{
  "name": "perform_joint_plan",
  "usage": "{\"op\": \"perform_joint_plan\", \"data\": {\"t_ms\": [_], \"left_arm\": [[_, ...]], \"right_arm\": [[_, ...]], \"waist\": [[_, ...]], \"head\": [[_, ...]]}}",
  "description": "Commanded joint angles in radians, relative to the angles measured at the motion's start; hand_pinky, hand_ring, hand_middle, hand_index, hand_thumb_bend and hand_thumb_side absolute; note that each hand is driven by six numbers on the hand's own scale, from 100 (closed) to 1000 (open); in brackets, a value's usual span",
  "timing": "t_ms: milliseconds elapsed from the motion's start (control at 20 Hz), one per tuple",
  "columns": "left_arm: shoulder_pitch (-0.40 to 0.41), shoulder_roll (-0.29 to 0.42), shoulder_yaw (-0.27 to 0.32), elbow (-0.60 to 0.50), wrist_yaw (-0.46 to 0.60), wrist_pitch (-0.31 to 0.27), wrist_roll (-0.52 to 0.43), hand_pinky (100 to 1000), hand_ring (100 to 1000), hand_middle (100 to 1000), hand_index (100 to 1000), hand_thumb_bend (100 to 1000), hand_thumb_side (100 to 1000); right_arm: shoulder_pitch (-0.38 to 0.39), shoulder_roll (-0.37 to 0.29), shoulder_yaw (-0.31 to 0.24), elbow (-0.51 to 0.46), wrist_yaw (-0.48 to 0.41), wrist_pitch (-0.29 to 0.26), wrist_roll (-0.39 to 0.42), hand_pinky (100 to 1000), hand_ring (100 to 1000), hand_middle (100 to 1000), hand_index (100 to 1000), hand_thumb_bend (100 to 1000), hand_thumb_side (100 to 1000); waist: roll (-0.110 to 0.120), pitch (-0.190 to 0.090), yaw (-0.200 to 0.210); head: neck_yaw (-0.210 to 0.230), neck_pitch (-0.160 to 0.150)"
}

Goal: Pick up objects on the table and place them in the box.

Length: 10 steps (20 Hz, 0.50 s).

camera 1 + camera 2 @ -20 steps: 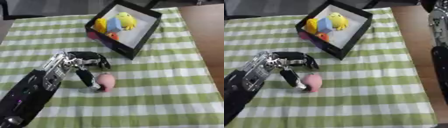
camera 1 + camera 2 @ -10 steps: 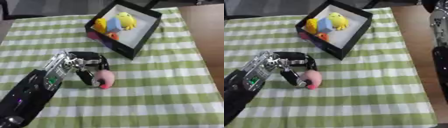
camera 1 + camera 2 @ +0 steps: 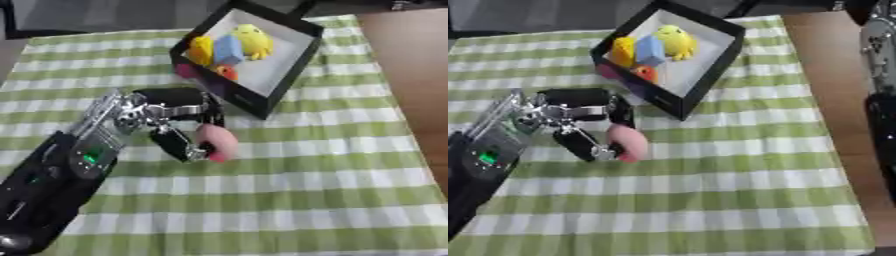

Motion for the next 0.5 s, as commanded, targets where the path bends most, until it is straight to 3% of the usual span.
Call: {"op": "perform_joint_plan", "data": {"t_ms": [50,250,500], "left_arm": [[-0.045,0.046,0.026,-0.054,0.015,0.012,0.005,700,633,603,549,100,100],[-0.116,0.079,0.045,-0.038,-0.030,0.010,0.044,698,646,612,552,147,100],[-0.204,0.070,0.115,0.154,-0.152,-0.010,0.186,686,628,606,562,154,100]], "right_arm": [[-0.020,-0.023,-0.006,-0.008,0.001,-0.002,-0.003,969,812,821,838,238,304],[-0.029,-0.020,-0.001,-0.010,-0.002,-0.001,-0.001,968,812,821,838,239,302],[-0.056,-0.010,0.009,-0.016,-0.008,-0.002,0.005,967,811,820,838,241,297]], "waist": [[-0.010,-0.011,-0.002],[-0.008,-0.012,-0.012],[-0.004,-0.007,-0.038]], "head": [[-0.001,-0.002],[0.002,-0.002],[0.023,-0.002]]}}
